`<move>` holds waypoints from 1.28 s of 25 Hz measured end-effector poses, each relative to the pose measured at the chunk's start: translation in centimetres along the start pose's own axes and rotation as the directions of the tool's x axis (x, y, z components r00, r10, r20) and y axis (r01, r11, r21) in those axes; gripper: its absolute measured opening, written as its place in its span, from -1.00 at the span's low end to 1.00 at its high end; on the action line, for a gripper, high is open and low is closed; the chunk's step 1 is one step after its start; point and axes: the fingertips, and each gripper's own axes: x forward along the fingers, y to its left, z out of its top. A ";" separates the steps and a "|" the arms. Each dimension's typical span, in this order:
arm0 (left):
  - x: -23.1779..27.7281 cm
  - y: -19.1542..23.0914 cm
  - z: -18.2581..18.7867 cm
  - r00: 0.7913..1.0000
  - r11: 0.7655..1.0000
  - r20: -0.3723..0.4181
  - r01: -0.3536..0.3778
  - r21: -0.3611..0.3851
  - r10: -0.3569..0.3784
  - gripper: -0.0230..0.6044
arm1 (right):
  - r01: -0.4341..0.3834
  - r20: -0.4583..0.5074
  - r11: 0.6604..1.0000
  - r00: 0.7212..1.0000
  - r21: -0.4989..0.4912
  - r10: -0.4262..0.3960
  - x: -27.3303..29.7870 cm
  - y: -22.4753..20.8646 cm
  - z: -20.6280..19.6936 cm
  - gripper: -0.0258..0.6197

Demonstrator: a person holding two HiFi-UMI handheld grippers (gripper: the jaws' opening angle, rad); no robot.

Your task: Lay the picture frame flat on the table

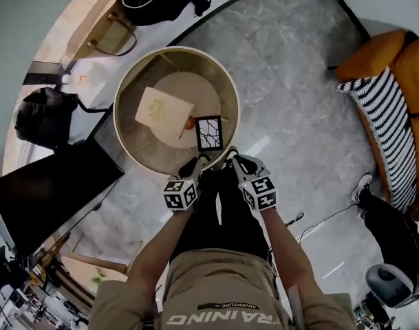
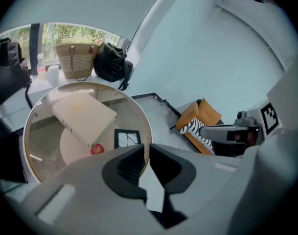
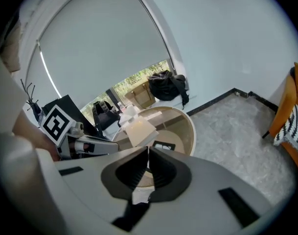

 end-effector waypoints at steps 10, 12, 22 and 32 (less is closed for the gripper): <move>-8.9 -8.6 8.3 0.972 0.974 0.140 0.167 0.153 -0.189 -0.90 | -0.043 0.121 0.990 0.991 -0.133 0.059 -6.7 5.8 9.5 -0.89; -11.4 -10.5 9.8 0.962 0.960 0.157 0.190 0.205 -0.224 -0.90 | -0.043 0.149 0.981 0.986 -0.189 0.072 -8.4 7.3 11.6 -0.89; -20.8 -13.8 19.9 0.917 0.904 0.310 0.107 0.414 -0.251 -0.90 | -0.024 0.315 0.941 0.939 -0.336 0.136 -14.7 13.1 22.8 -0.89; -24.8 -13.6 28.2 0.858 0.897 0.448 0.031 0.442 -0.250 -0.90 | 0.022 0.462 0.914 0.868 -0.406 0.184 -18.6 14.9 31.3 -0.89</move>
